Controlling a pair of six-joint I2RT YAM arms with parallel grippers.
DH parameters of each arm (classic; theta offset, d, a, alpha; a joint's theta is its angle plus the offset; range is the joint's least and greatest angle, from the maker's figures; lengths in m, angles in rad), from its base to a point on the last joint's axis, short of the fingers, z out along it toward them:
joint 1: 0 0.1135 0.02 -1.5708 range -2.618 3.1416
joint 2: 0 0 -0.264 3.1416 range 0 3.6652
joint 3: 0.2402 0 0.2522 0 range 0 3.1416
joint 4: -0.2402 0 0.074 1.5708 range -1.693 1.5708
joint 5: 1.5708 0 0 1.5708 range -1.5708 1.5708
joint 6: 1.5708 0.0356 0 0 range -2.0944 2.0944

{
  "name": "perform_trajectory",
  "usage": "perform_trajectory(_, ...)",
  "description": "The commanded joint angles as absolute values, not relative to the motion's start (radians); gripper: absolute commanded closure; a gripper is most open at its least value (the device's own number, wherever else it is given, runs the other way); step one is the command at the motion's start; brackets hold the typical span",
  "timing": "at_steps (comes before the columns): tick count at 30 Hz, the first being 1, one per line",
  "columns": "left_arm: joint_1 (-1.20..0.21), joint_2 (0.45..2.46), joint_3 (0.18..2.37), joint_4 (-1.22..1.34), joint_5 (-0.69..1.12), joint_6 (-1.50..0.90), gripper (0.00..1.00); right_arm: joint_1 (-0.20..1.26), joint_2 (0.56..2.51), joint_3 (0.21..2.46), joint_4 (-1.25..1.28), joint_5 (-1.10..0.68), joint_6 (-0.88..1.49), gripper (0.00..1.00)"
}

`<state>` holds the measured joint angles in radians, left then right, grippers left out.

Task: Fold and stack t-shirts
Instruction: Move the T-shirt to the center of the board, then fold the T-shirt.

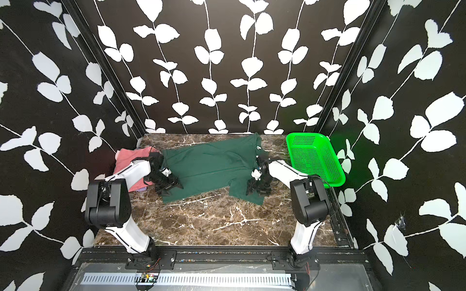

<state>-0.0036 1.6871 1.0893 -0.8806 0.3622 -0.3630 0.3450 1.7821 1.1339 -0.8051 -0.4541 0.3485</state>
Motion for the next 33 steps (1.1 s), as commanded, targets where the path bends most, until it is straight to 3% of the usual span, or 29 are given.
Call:
perform_trajectory(1, 0.005, 1.618, 0.985, -0.727, 0.341, -0.415, 0.24, 0.324, 1.746, 1.0, -0.577, -0.505, 0.476, 0.31)
perform_trajectory(7, 0.023, 1.466, 0.812, -0.511, 0.355, -0.533, 0.23, 0.258, 1.684, 0.816, -0.365, -0.548, 0.572, 0.35)
perform_trajectory(17, 0.102, 1.339, 0.792, -0.585, 0.279, -0.455, 0.2, 0.221, 1.567, 0.888, -0.607, -0.509, 0.468, 0.35)
perform_trajectory(24, 0.168, 1.361, 0.743, -0.544, 0.298, -0.423, 0.19, 0.2, 1.476, 0.933, -0.781, -0.491, 0.413, 0.35)
perform_trajectory(33, 0.19, 1.536, 0.723, -0.399, 0.41, -0.464, 0.2, 0.158, 1.514, 0.815, -0.642, -0.538, 0.437, 0.35)
